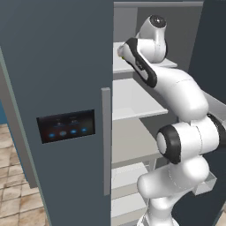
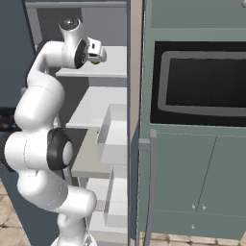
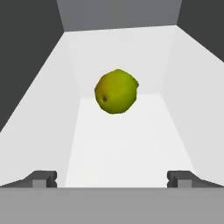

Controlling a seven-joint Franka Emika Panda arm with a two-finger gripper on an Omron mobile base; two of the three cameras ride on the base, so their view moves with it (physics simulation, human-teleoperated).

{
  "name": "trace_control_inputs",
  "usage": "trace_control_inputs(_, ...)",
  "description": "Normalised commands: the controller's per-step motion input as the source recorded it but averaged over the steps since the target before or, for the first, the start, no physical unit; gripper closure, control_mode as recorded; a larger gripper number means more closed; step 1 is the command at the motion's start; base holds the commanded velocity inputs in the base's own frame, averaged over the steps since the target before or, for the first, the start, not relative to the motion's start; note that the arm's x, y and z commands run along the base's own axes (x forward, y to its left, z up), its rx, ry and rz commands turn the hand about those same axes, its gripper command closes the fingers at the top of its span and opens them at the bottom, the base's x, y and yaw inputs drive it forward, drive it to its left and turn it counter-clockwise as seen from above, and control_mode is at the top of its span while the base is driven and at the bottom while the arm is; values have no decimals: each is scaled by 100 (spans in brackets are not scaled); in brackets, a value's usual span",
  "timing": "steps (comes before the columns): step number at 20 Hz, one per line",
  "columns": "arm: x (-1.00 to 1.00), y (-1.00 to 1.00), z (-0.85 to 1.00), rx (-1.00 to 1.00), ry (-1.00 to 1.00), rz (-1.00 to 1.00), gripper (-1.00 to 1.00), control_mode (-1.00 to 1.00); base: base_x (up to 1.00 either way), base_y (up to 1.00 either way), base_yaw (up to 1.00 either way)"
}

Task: Pick up the tangerine and pear from the fridge and place one fruit on each plate on the dining counter.

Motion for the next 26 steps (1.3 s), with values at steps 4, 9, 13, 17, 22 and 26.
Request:
trace_control_inputs(4,38,7,-12,0,0,0,-100,-100,0,0,0)
trace_control_inputs(9,41,3,-9,0,0,0,-100,-100,0,0,0)
trace_control_inputs(13,43,0,-4,0,0,0,-100,-100,0,0,0)
trace_control_inputs(17,40,0,-1,0,0,0,-100,-100,0,0,0)
trace_control_inputs(22,39,0,-2,0,1,0,-100,-100,0,0,0)
trace_control_inputs(26,38,0,-3,0,2,0,-100,-100,0,0,0)
